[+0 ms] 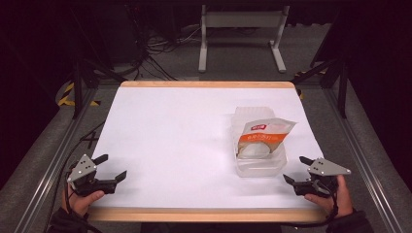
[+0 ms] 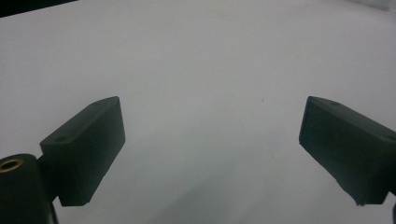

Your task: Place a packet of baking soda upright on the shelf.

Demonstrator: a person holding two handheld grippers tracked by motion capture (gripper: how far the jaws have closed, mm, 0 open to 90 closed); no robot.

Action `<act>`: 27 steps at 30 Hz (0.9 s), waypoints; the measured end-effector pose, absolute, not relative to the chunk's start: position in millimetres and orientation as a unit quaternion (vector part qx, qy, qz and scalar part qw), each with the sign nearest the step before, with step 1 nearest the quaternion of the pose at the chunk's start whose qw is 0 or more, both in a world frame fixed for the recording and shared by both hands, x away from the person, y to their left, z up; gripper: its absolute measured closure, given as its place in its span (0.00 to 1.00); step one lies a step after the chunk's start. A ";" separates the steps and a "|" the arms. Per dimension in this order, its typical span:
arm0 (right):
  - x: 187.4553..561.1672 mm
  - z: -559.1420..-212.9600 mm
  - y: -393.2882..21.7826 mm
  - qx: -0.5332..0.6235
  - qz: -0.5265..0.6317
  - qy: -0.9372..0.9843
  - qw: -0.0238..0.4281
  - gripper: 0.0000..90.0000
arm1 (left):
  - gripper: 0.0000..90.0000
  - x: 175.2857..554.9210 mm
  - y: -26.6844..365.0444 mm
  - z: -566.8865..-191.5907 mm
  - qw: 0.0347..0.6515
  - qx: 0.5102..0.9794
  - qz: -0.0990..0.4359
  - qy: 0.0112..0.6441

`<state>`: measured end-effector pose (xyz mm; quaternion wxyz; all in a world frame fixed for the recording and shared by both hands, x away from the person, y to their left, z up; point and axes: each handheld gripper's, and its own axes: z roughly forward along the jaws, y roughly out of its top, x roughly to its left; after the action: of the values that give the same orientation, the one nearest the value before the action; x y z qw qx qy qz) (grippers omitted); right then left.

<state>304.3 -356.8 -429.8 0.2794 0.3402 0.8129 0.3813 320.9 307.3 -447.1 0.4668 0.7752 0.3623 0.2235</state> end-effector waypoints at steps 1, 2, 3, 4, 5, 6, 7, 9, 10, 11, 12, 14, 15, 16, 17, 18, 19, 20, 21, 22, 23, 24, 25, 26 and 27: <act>304.5 -429.7 -356.9 0.340 0.382 0.812 0.280 0.17 | 0.09 320.9 305.8 -446.8 0.466 0.776 0.225 0.360; 305.1 -429.8 -357.0 0.342 0.383 0.812 0.279 0.17 | 0.09 321.2 305.3 -446.7 0.467 0.777 0.224 0.359; 305.4 -430.1 -357.0 0.343 0.382 0.812 0.278 0.17 | 0.09 321.5 304.8 -446.6 0.466 0.777 0.225 0.358; 305.8 -430.6 -357.1 0.343 0.382 0.812 0.278 0.17 | 0.09 321.8 304.3 -446.6 0.468 0.776 0.225 0.358; 305.9 -431.0 -357.1 0.343 0.381 0.812 0.277 0.17 | 0.09 322.0 304.1 -446.5 0.468 0.777 0.225 0.357; 305.9 -431.1 -357.1 0.344 0.381 0.813 0.277 0.17 | 0.09 322.1 304.1 -446.6 0.467 0.777 0.225 0.358; 305.9 -431.3 -357.3 0.344 0.382 0.812 0.277 0.17 | 0.09 322.2 304.2 -446.6 0.467 0.777 0.224 0.358; 305.6 -431.2 -357.9 0.346 0.384 0.811 0.274 0.17 | 0.09 322.0 303.5 -446.3 0.467 0.777 0.224 0.357; 305.6 -431.2 -358.2 0.346 0.384 0.811 0.274 0.17 | 0.09 322.1 302.9 -446.0 0.467 0.778 0.224 0.356; 305.7 -431.5 -358.6 0.346 0.384 0.811 0.274 0.17 | 0.09 322.2 302.5 -445.9 0.466 0.778 0.225 0.356; 305.6 -431.5 -358.8 0.347 0.383 0.811 0.275 0.17 | 0.09 322.2 302.3 -445.9 0.466 0.778 0.224 0.355; 305.5 -430.9 -359.3 0.347 0.385 0.810 0.276 0.17 | 0.09 322.4 301.5 -446.1 0.466 0.779 0.223 0.355; 305.6 -430.8 -359.6 0.347 0.385 0.809 0.276 0.17 | 0.09 322.7 301.6 -446.1 0.465 0.780 0.223 0.355; 305.7 -430.9 -359.7 0.348 0.385 0.809 0.276 0.17 | 0.09 322.9 301.6 -446.2 0.465 0.780 0.223 0.355; 305.8 -431.1 -359.9 0.347 0.384 0.810 0.275 0.17 | 0.09 323.1 301.7 -446.2 0.464 0.781 0.224 0.354; 306.0 -431.4 -359.9 0.348 0.385 0.810 0.273 0.17 | 0.09 323.0 301.5 -446.2 0.464 0.781 0.224 0.354; 306.3 -431.8 -359.9 0.349 0.385 0.810 0.272 0.17 | 0.09 323.1 301.5 -446.1 0.464 0.780 0.224 0.354; 306.3 -431.9 -359.8 0.349 0.384 0.810 0.272 0.17 | 0.09 323.1 301.4 -446.1 0.464 0.780 0.224 0.355; 306.1 -431.9 -359.5 0.349 0.383 0.811 0.273 0.17 | 0.09 323.2 301.2 -445.8 0.464 0.781 0.224 0.353; 305.9 -431.6 -359.6 0.348 0.385 0.810 0.273 0.17 | 0.09 323.0 300.6 -445.8 0.465 0.780 0.223 0.355; 305.9 -431.5 -359.9 0.348 0.386 0.810 0.273 0.17 | 0.09 323.5 300.4 -445.5 0.463 0.782 0.224 0.351; 305.9 -431.4 -360.3 0.349 0.386 0.809 0.273 0.17 | 0.09 323.4 299.5 -445.6 0.465 0.781 0.224 0.353; 305.9 -431.5 -360.7 0.350 0.387 0.809 0.272 0.17 | 0.09 323.8 299.1 -445.5 0.465 0.782 0.223 0.351; 306.0 -431.6 -361.1 0.350 0.386 0.809 0.273 0.17 | 0.09 323.5 298.6 -445.5 0.464 0.782 0.223 0.352; 305.9 -431.8 -361.3 0.350 0.386 0.809 0.274 0.17 | 0.09 323.7 298.5 -445.2 0.462 0.783 0.224 0.351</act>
<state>305.9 -361.3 -431.8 0.2735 0.3499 0.8086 0.3859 323.7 298.5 -445.2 0.4621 0.7829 0.3512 0.2242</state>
